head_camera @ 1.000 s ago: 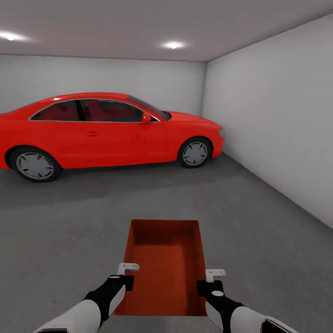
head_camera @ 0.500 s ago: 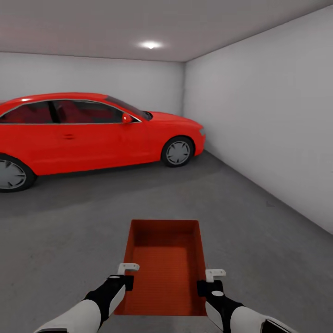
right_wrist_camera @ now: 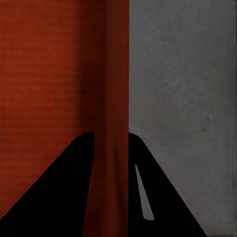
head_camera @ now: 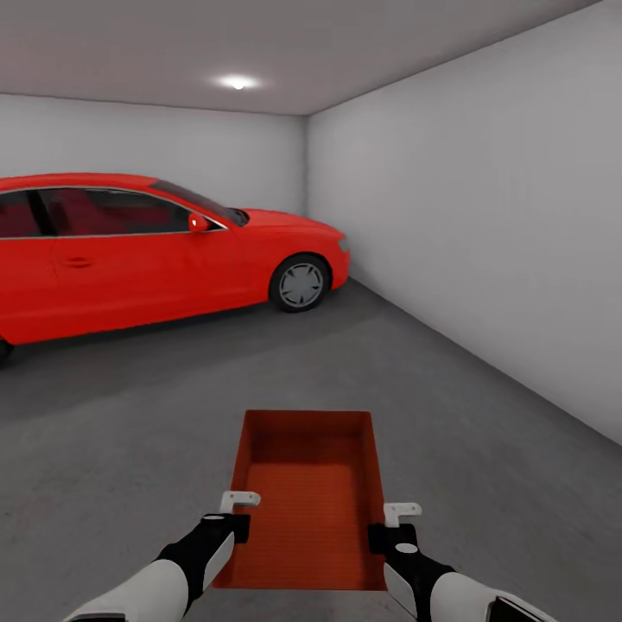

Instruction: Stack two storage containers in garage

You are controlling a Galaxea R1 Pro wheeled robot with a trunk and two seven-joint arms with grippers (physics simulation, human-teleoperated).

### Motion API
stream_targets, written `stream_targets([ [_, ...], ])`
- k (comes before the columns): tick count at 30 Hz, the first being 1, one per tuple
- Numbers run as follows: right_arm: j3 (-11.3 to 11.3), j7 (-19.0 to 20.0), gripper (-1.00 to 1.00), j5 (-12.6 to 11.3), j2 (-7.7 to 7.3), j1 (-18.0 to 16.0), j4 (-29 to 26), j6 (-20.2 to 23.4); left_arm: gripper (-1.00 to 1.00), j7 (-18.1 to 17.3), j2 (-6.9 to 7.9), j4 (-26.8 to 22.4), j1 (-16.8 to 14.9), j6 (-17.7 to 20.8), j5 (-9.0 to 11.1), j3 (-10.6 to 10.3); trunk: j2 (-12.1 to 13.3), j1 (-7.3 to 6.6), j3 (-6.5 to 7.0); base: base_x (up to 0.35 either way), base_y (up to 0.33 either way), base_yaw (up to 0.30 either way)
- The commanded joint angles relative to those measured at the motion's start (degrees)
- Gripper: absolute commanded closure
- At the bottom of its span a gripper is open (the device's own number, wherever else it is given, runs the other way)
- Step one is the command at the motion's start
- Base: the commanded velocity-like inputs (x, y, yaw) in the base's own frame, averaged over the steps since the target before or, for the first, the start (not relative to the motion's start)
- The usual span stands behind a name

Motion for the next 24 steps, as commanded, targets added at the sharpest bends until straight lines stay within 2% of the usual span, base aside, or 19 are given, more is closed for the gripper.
stream_targets([
  [1, 0.1, -1.5, 1.0, -0.6, 0.06, -0.1, 0.1, -0.4, 1.0, -0.4, -0.13, 0.3, 0.0, 0.3, 0.8, -1.8, -0.1, 0.02, -0.09, 0.0, 0.0, -0.262],
  [13, 0.1, -1.5, 1.0, -0.6, 0.06, -0.1, 0.1, -0.3, 1.0, -0.4, -0.13, 0.3, 0.0, 0.3, 0.8, -1.8, -0.1, 0.02, -0.09, 0.027, 0.0, -0.262],
  [24, 0.1, -1.5, 1.0, -0.6, 0.06, -0.1, 0.1, -0.4, 1.0, -0.4, -0.13, 0.3, 0.0, 0.3, 0.8, -1.8, -0.1, 0.02, -0.09, 0.292, 0.0, -0.262],
])
